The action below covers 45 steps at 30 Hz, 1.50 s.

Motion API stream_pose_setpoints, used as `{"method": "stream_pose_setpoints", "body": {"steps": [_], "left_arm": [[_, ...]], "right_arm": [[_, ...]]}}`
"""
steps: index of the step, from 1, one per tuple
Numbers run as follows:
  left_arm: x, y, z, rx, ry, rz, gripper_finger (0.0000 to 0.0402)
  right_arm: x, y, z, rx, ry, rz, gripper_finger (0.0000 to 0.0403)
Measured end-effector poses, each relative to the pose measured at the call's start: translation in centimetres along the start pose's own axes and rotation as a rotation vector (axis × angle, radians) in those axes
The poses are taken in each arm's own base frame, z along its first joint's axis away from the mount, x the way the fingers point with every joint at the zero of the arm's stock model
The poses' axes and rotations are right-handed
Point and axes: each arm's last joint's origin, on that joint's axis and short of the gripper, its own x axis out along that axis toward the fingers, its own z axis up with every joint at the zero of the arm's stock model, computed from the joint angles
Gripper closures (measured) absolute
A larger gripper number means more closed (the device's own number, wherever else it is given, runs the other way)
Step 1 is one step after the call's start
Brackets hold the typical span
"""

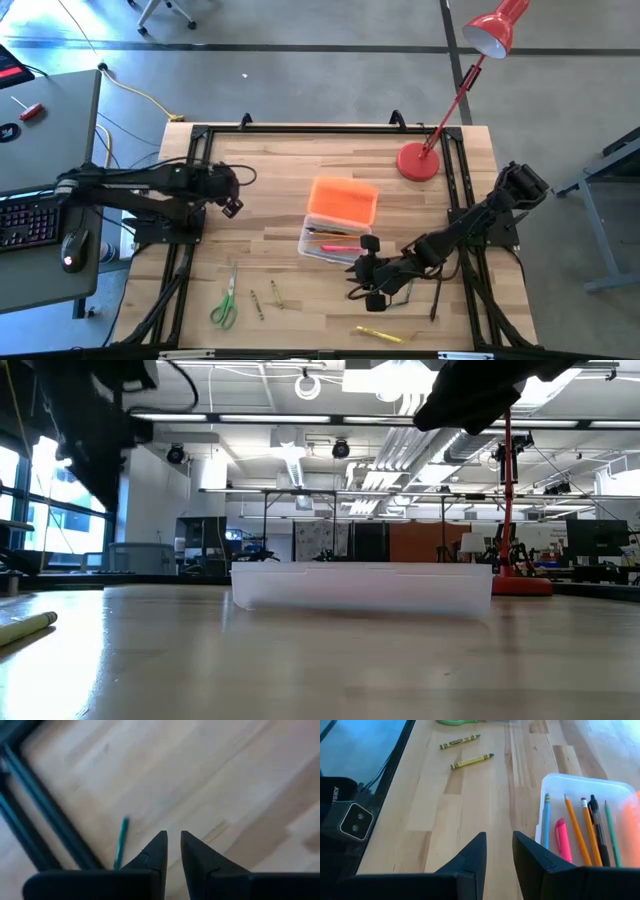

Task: Pick & place school supplies into a supply box
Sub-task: Put the top dark green crayon into the supply box

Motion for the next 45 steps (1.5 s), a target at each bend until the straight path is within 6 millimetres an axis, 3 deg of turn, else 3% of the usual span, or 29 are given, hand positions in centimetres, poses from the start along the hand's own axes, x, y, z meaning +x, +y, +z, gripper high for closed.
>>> {"method": "stream_pose_setpoints", "body": {"steps": [10,21,36,45], "left_arm": [[4.9,2.5,2.3,-0.081,0.246,0.088,0.0333],[10.5,3.9,3.4,-0.147,0.534,0.118,0.0303],[13.3,5.0,3.3,-0.201,0.671,0.137,0.0300],[14.7,5.7,3.7,-0.226,0.651,0.116,0.0300]], "right_arm": [[0.2,-0.4,0.5,0.019,-0.027,-0.004,0.0329],[0.5,-1.3,0.8,0.014,-0.032,-0.015,0.0329],[0.5,-1.2,0.8,-0.035,-0.032,-0.013,0.0329],[0.5,-1.1,0.8,-0.036,-0.015,0.035,0.0329]]}}
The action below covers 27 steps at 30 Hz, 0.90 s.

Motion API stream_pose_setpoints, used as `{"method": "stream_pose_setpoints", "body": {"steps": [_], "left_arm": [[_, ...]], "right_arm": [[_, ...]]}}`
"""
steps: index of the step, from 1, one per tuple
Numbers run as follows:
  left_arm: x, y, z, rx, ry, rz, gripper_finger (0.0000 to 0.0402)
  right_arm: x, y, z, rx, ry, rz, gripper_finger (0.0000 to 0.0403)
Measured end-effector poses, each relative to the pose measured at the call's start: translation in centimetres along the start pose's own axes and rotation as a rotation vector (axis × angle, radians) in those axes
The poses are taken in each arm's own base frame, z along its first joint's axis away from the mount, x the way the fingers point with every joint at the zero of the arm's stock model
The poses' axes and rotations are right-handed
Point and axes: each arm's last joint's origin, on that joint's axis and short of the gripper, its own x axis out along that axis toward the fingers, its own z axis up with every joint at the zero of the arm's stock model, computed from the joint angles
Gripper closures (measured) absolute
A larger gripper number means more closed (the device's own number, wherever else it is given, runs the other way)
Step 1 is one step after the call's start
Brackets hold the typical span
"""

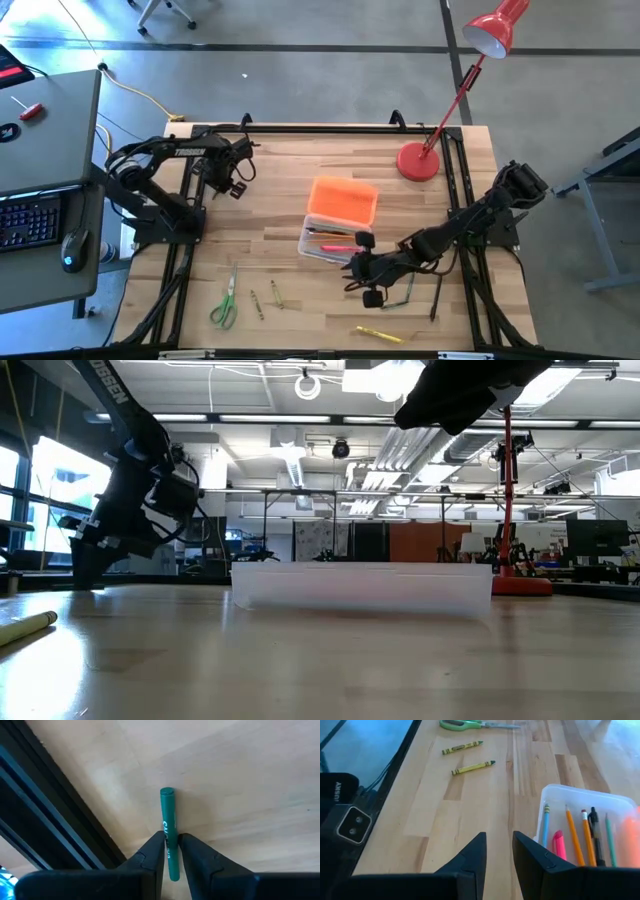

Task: Pick & place school supplies into a supply box
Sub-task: Put the top dark green crayon into the supply box

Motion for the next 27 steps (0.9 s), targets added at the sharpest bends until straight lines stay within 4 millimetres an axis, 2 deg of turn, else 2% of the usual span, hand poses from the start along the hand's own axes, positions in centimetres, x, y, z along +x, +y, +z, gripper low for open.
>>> {"method": "stream_pose_setpoints", "body": {"steps": [11,20,23,27], "left_arm": [[-0.6,-0.3,0.6,0.048,-0.032,-0.066,0.0306],[-0.8,-0.4,0.8,0.050,-0.045,-0.090,0.0388],[-1.8,-1.4,0.9,0.088,-0.070,-0.117,0.0389],[-4.8,-3.9,0.7,0.191,-0.153,-0.218,0.0378]], "right_arm": [[0.0,-0.2,0.0,-0.002,0.004,-0.005,0.0329],[0.0,-0.2,0.0,-0.002,0.004,-0.005,0.0329],[0.0,-0.2,0.0,-0.003,0.004,-0.006,0.0329],[0.0,-0.2,0.0,-0.003,0.000,-0.019,0.0329]]}}
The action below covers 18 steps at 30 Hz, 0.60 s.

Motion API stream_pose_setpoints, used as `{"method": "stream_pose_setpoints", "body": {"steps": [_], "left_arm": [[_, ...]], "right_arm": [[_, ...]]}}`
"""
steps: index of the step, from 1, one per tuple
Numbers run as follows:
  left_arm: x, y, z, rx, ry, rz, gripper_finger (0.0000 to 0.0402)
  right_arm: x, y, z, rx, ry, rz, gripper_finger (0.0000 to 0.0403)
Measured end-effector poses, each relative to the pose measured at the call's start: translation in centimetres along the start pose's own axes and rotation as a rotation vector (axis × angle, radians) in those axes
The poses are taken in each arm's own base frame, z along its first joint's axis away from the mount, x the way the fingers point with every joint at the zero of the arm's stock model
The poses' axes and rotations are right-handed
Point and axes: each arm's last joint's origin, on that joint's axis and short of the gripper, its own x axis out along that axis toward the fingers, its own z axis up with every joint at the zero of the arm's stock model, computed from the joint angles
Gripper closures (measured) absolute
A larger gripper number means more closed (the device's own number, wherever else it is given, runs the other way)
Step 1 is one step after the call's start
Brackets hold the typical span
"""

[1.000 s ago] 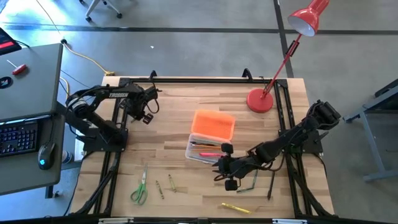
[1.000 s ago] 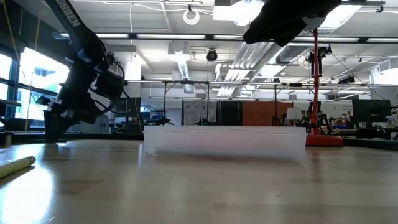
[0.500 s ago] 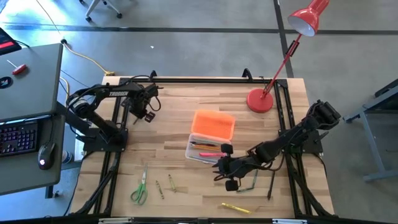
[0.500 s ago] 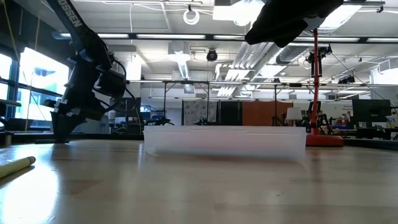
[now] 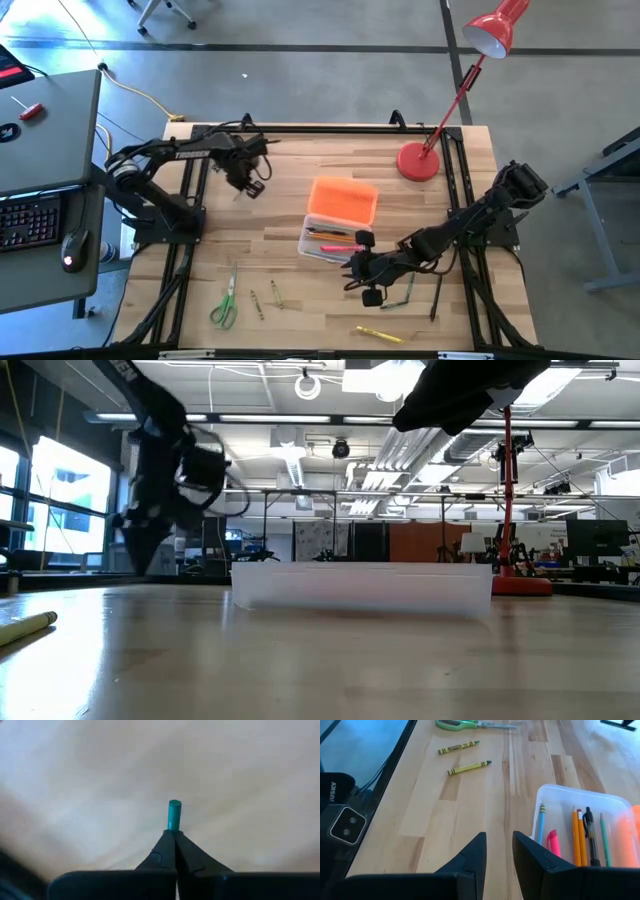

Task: Pick & place school supplies into a supply box
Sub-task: Put the top dark green crayon into the supply box

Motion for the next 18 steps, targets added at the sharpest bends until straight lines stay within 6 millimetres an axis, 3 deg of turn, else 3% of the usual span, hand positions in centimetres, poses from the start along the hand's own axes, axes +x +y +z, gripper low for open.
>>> {"method": "stream_pose_setpoints", "body": {"steps": [4,10,15,18], "left_arm": [[-3.1,-4.6,0.7,0.142,-0.137,-0.116,0.0390],[-6.6,-11.5,-0.4,0.384,-0.340,-0.235,0.0382],[-7.3,-13.8,-2.2,0.428,-0.478,-0.082,0.0335],[-7.2,-14.5,-3.2,0.397,-0.485,-0.094,0.0312]], "right_arm": [[0.0,0.0,0.0,0.000,-0.001,-0.005,0.0329],[0.0,0.0,0.0,0.000,-0.002,-0.004,0.0329],[0.0,0.0,0.0,0.005,-0.002,-0.004,0.0329],[0.0,0.0,0.0,0.006,-0.002,-0.004,0.0329]]}}
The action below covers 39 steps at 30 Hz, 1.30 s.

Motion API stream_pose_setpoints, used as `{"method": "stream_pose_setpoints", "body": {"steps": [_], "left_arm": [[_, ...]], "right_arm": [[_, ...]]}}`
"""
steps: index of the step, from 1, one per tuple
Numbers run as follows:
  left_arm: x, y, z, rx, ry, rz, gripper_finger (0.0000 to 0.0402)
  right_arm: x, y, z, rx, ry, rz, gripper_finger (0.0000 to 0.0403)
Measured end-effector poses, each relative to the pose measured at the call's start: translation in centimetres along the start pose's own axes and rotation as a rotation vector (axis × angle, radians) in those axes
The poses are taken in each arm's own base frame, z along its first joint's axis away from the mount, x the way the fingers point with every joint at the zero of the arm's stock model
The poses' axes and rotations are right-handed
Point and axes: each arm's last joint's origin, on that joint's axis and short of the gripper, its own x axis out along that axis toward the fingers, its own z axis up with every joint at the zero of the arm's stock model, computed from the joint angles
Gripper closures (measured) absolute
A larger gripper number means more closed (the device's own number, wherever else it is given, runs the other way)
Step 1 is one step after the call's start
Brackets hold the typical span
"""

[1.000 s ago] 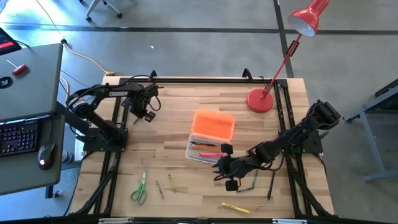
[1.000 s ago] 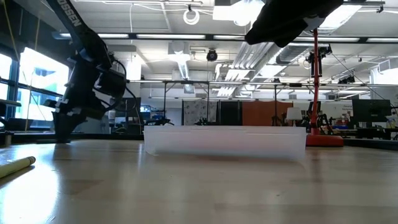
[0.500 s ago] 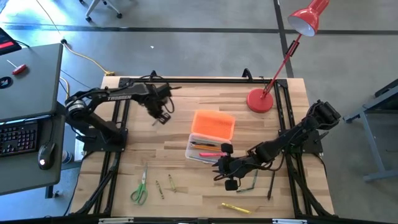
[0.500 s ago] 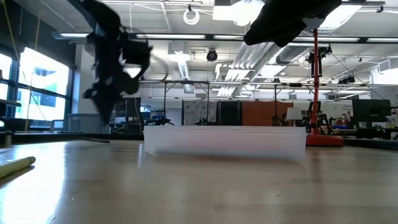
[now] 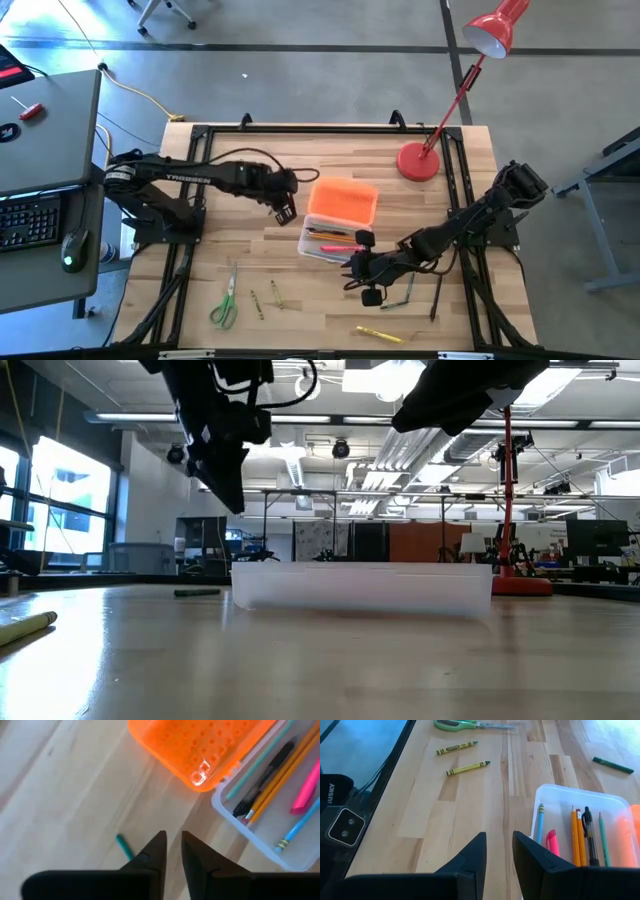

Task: Pick & place school supplies into a supply box
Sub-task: Put the top dark green crayon into the supply box

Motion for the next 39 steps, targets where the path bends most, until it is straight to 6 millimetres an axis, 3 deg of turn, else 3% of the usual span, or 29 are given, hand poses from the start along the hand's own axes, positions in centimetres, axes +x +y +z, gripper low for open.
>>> {"method": "stream_pose_setpoints", "body": {"steps": [5,8,12,18,24,29,36,39], "left_arm": [[2.9,-1.5,-4.0,-0.034,-0.050,0.085,0.0290],[5.0,-1.9,-6.1,-0.116,-0.201,0.102,0.0287],[6.8,-2.0,-7.2,-0.182,-0.414,0.054,0.0294],[9.9,-1.2,-8.9,-0.272,-0.404,0.119,0.0305],[12.8,-2.1,-9.1,-0.295,-0.430,0.091,0.0305],[13.1,-2.4,-8.4,-0.324,-0.464,0.128,0.0310],[10.6,-2.4,-7.4,-0.320,-0.469,0.031,0.0326],[10.4,-2.7,-7.4,-0.305,-0.423,-0.052,0.0333]], "right_arm": [[0.0,0.0,0.0,0.001,0.002,0.008,0.0329],[0.0,0.1,0.0,-0.005,0.003,0.011,0.0329],[0.0,0.1,0.0,-0.024,0.003,0.011,0.0329],[0.0,0.1,0.1,-0.021,-0.005,0.012,0.0329],[0.0,0.1,0.1,-0.020,-0.009,0.011,0.0329],[0.0,0.1,0.1,-0.019,-0.013,0.011,0.0329],[0.0,0.1,0.1,-0.019,-0.013,0.009,0.0329],[0.0,0.1,0.1,-0.019,-0.013,0.009,0.0329]]}}
